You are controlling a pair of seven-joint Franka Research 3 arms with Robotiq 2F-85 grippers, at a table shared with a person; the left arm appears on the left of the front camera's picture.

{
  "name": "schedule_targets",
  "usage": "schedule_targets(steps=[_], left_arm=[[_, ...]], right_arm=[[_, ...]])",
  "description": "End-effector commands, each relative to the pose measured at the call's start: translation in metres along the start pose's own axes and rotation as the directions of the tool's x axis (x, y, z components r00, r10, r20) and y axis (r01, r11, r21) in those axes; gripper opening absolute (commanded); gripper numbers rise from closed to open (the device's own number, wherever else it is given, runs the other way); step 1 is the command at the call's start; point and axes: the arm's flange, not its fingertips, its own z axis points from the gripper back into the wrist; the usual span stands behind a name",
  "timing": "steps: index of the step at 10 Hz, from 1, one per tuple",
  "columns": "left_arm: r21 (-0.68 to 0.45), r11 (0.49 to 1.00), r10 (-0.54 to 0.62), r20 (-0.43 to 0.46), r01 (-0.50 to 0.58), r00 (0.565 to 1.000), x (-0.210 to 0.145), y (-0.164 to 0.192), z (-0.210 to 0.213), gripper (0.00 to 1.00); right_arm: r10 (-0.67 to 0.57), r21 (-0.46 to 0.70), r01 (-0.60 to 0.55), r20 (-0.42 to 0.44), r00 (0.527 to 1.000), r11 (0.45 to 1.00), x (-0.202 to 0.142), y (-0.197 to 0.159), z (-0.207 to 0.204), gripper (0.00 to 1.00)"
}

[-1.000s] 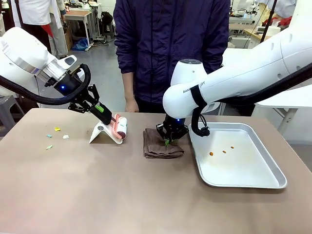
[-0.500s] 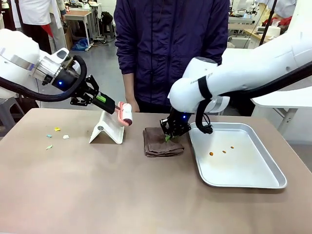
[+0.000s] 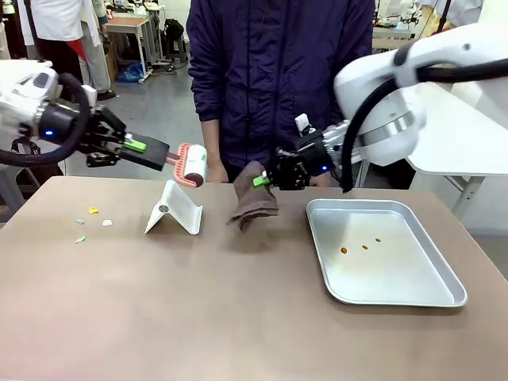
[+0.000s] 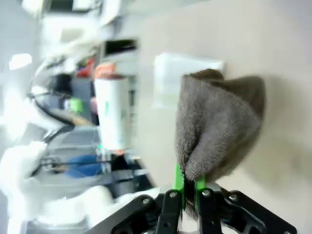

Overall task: Clean the surface of the table.
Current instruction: Hold the Lint Roller with your left hand and the towel with your right hand.

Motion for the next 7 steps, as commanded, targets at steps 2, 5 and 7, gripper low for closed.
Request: schedule_targets(steps=[2, 5, 7], left_arm=[[-0.21, 0.978, 0.003, 0.082, 0.014, 0.997, -0.05, 0.023, 0.061, 0.0], [-0.326, 0.944, -0.073, -0.078, 0.044, 0.994, -0.089, 0.056, 0.119, 0.0], [-0.345, 0.938, -0.109, -0.167, 0.045, 0.98, -0.101, 0.081, 0.159, 0.0]], right_arm=[[-0.05, 0.4, 0.068, -0.055, 0.997, 0.914, -0.087, -0.027, 0.079, 0.0], [-0.162, 0.514, 0.087, 0.103, 0.981, 0.853, -0.148, -0.063, 0.182, 0.0], [-0.234, 0.539, 0.094, 0.197, 0.952, 0.837, -0.173, -0.078, 0.236, 0.0]])
